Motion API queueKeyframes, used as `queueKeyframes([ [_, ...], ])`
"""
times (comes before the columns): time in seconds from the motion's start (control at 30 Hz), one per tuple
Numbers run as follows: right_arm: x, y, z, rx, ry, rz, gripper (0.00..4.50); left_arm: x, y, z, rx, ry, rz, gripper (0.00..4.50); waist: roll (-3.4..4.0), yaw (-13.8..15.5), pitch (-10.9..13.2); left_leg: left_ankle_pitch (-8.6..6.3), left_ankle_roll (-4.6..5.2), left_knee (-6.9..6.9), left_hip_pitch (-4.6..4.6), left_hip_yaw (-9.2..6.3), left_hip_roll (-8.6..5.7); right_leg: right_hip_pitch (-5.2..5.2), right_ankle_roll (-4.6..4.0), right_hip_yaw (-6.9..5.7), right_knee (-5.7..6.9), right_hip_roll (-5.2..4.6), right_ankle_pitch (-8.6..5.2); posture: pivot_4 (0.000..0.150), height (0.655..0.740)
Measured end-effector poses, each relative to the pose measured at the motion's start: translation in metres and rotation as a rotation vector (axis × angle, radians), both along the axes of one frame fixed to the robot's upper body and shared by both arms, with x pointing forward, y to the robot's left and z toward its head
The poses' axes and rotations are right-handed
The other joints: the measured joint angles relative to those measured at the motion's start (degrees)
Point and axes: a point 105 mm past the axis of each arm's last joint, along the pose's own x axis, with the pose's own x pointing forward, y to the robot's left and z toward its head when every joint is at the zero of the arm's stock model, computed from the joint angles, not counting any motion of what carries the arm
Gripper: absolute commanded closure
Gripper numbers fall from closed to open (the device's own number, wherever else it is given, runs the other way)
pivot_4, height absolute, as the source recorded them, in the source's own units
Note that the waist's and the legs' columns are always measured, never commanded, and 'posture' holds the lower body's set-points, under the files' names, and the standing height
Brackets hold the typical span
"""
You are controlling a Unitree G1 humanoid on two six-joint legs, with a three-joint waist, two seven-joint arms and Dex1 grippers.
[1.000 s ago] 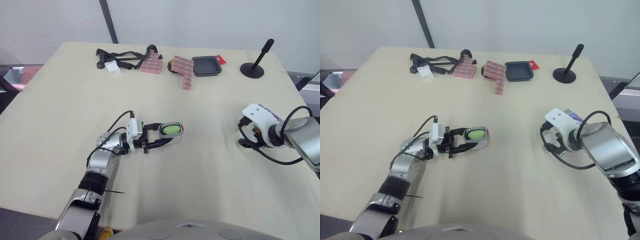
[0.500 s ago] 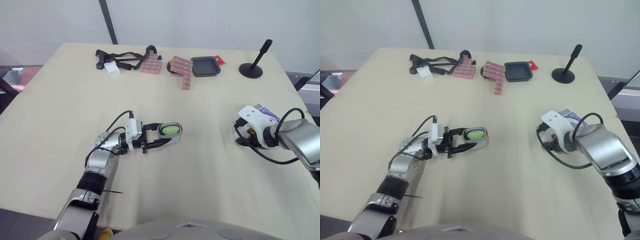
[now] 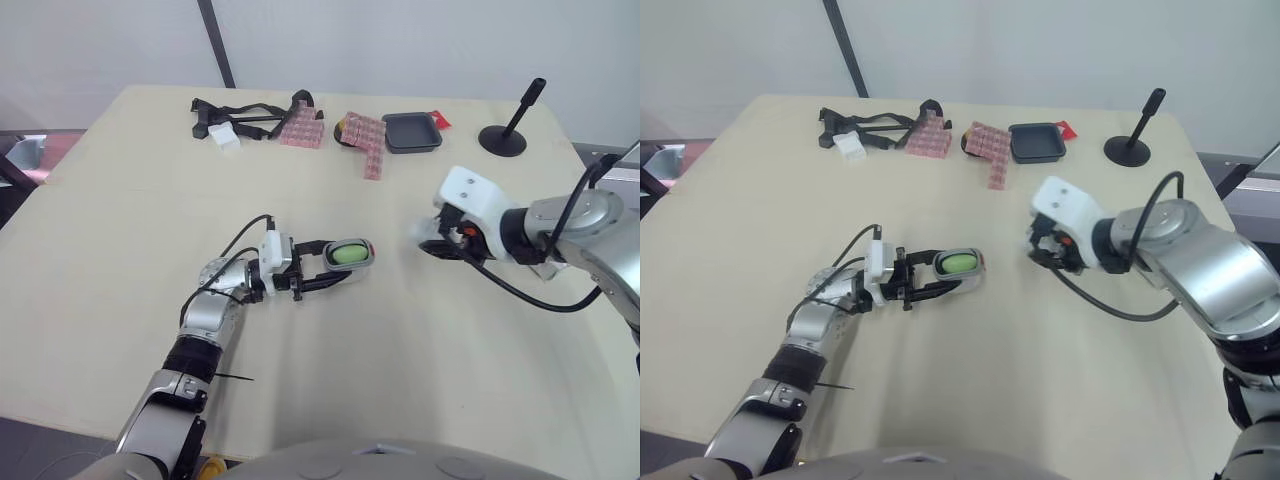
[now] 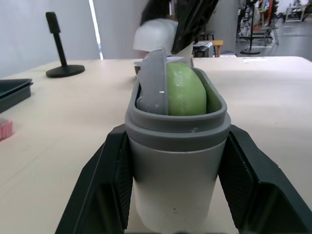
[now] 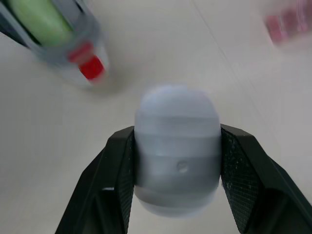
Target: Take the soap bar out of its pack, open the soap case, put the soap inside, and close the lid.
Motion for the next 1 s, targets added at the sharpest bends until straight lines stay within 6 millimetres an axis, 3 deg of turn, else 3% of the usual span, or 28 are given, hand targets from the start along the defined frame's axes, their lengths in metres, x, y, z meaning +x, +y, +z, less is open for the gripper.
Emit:
queueKeyframes([
  [0.33,-0.004,0.02,0.009,-0.085,-0.093,0.259,2.53,0.004,-0.024,0.003,0.007,-0.048,-0.065,2.57,-0.01,-0.3,0.0,0.0,0.01,0.0,-0.07,-0.01,-0.04,-0.01,0.0,-0.01,0.08,0.02,0.0,0.15,0.74],
  [0.47,-0.005,0.027,0.011,-0.093,-0.075,0.306,2.53,0.006,-0.026,-0.006,0.039,-0.06,-0.056,2.57,-0.01,-0.6,0.0,0.0,0.01,0.01,-0.08,-0.01,-0.04,-0.02,0.0,0.0,0.14,0.03,0.0,0.15,0.74],
  [1.0,-0.01,0.038,-0.002,-0.133,0.04,0.411,2.53,0.006,-0.03,-0.007,0.038,-0.079,-0.052,2.57,-0.01,-0.5,0.0,0.0,0.06,0.04,-0.1,-0.01,0.03,-0.03,0.0,-0.01,0.23,0.0,0.0,0.15,0.74],
])
